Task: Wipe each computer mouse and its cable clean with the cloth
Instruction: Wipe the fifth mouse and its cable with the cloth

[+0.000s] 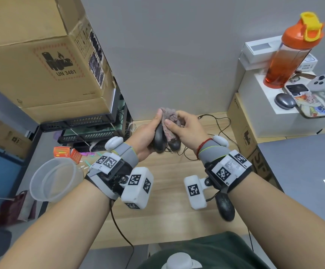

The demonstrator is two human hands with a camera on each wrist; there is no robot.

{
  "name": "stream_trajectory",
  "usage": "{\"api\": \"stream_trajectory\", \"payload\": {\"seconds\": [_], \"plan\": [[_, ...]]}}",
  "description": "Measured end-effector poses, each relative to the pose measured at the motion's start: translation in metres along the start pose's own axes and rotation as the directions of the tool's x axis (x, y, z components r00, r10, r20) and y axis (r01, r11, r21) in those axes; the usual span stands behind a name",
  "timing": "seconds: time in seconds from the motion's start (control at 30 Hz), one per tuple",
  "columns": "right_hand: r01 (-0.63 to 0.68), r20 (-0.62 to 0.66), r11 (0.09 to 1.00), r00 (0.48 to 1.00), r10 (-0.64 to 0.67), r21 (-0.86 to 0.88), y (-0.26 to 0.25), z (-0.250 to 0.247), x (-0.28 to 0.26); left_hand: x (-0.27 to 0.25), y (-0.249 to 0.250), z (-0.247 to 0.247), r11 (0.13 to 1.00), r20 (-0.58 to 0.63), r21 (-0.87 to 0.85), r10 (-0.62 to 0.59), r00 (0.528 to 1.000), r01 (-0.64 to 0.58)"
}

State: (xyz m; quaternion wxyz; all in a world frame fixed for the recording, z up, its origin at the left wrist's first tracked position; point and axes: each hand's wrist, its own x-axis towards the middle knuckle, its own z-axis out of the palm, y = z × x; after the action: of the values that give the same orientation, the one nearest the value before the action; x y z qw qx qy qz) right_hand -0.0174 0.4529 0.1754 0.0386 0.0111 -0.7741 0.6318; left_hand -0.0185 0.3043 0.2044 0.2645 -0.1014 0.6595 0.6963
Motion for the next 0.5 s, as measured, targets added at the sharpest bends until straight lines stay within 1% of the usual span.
{"api": "stream_trajectory", "payload": {"seconds": [0.07,0.13,0.2,0.23,0.3,0.37,0.4,0.43,0.47,0.5], "plan": [[-0.016,-0.037,0.994,0.999,0.011,-0.111,0.007,-0.001,0.002,-0.002,0.001,-0.001,1.000,0.000,0.000,-0.012,1.000,0.012],[0.002,-0.060,0.996,0.998,-0.007,-0.084,0.006,-0.002,0.001,0.000,0.000,0.000,1.000,0.012,-0.003,-0.008,1.000,0.008],[0.074,-0.040,0.996,0.996,-0.076,-0.059,-0.002,0.001,-0.003,0.002,0.000,-0.003,1.000,0.000,-0.008,-0.005,1.000,0.005],[0.128,-0.003,0.990,0.992,-0.128,-0.061,-0.008,0.003,-0.006,0.005,-0.001,-0.006,1.000,-0.016,-0.002,-0.013,1.000,0.013],[0.217,0.140,0.974,0.968,-0.206,-0.068,-0.019,0.007,-0.017,0.008,0.000,-0.013,0.999,-0.055,-0.018,-0.049,0.997,0.048],[0.245,0.314,0.968,0.924,-0.218,-0.049,-0.020,0.008,-0.023,0.010,0.002,-0.017,0.992,-0.063,-0.096,-0.084,0.994,0.078],[0.250,0.367,0.967,0.905,-0.215,-0.050,-0.019,0.006,-0.023,0.012,0.001,-0.019,0.990,-0.077,-0.113,-0.091,0.993,0.082],[0.241,0.367,0.969,0.908,-0.203,-0.060,-0.017,0.003,-0.021,0.011,0.001,-0.020,0.992,-0.104,-0.097,-0.094,0.990,0.084],[0.229,0.310,0.971,0.930,-0.196,-0.074,-0.015,0.001,-0.016,0.009,0.002,-0.021,0.995,-0.121,-0.071,-0.083,0.989,0.074],[0.220,0.202,0.969,0.960,-0.195,-0.110,-0.014,-0.001,-0.011,0.005,0.004,-0.018,0.996,-0.112,-0.051,-0.072,0.991,0.066]]}}
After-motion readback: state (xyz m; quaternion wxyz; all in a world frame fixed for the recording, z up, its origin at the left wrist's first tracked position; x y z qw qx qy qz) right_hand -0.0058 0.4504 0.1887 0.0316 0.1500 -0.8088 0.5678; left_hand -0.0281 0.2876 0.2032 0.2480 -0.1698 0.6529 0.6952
